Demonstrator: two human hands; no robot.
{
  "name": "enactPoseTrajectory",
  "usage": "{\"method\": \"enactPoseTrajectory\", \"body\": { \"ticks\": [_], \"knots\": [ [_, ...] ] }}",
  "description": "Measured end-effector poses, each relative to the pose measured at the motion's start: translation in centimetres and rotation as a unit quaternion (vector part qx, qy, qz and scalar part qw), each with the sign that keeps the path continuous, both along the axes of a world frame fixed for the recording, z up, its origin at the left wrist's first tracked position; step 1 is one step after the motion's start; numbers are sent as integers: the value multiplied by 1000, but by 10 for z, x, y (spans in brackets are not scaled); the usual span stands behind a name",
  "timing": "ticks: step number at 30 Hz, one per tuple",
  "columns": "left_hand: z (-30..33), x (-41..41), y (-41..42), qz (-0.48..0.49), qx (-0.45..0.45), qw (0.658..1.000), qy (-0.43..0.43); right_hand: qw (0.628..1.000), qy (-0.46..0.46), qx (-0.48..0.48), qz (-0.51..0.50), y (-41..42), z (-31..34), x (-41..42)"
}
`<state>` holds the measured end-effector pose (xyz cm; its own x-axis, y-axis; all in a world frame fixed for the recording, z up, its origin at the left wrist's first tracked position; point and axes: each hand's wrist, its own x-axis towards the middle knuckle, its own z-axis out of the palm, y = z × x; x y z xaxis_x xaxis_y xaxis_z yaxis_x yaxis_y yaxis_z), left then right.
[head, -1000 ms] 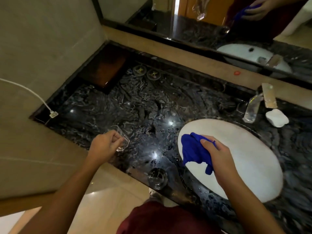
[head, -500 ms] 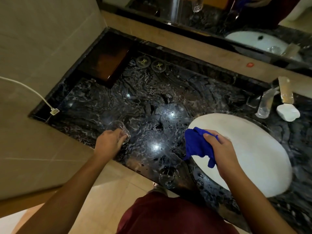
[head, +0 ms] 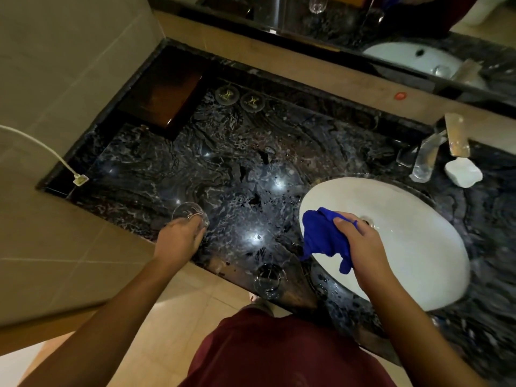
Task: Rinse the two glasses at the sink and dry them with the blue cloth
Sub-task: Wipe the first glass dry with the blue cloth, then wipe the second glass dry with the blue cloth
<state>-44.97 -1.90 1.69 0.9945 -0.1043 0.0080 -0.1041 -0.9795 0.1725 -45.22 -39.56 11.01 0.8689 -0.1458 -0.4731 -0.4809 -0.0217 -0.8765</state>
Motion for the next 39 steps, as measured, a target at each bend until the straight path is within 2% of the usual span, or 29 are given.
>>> {"method": "enactPoseTrajectory", "body": {
  "ticks": [11, 14, 17, 19, 22, 25, 32, 36, 39],
  "knots": [
    [11, 6, -11, 57, -7, 998, 14, 999, 5, 15, -33, -30, -4, -20],
    [28, 1, -20, 61, -27, 997, -49, 999, 5, 23, -45, -40, -4, -25],
    [52, -12, -43, 11, -77, 992, -95, 998, 8, 29, -56, -49, -3, -31],
    [67, -29, -70, -50, -124, 989, -64, 997, 8, 33, -67, -58, -3, -37],
    [78, -63, -114, -140, -179, 973, 44, 996, 10, 41, -80, -73, -2, -46],
    [75, -90, -145, -146, -201, 958, 139, 995, 11, 44, -89, -89, -2, -57],
    [56, -109, -176, -159, -66, 982, 83, 993, 7, 59, -105, -131, -3, -83],
    [44, -104, -182, -149, -33, 983, 106, 990, 1, 72, -122, -154, -4, -98],
    [32, -101, -187, -87, 16, 985, 151, 987, -1, 82, -138, -171, -6, -108]
  ]
}}
